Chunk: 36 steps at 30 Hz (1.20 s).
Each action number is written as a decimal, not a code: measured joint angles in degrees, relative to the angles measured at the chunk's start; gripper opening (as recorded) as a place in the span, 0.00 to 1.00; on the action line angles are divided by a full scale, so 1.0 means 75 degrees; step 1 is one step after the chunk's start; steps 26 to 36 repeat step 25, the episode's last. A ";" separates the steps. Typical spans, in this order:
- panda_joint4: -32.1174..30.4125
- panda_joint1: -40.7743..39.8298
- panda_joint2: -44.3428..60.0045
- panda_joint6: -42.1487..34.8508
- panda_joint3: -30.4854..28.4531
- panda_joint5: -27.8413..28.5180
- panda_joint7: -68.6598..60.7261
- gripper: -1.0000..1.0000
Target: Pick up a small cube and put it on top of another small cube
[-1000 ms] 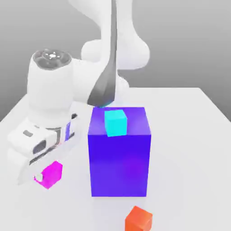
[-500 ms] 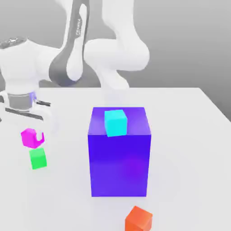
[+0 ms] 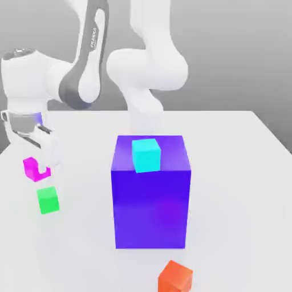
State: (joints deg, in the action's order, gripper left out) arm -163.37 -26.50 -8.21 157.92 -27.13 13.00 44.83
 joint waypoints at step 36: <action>-0.0015 0.0163 0.1646 0.1274 0.0458 -0.2518 -0.1745 0.00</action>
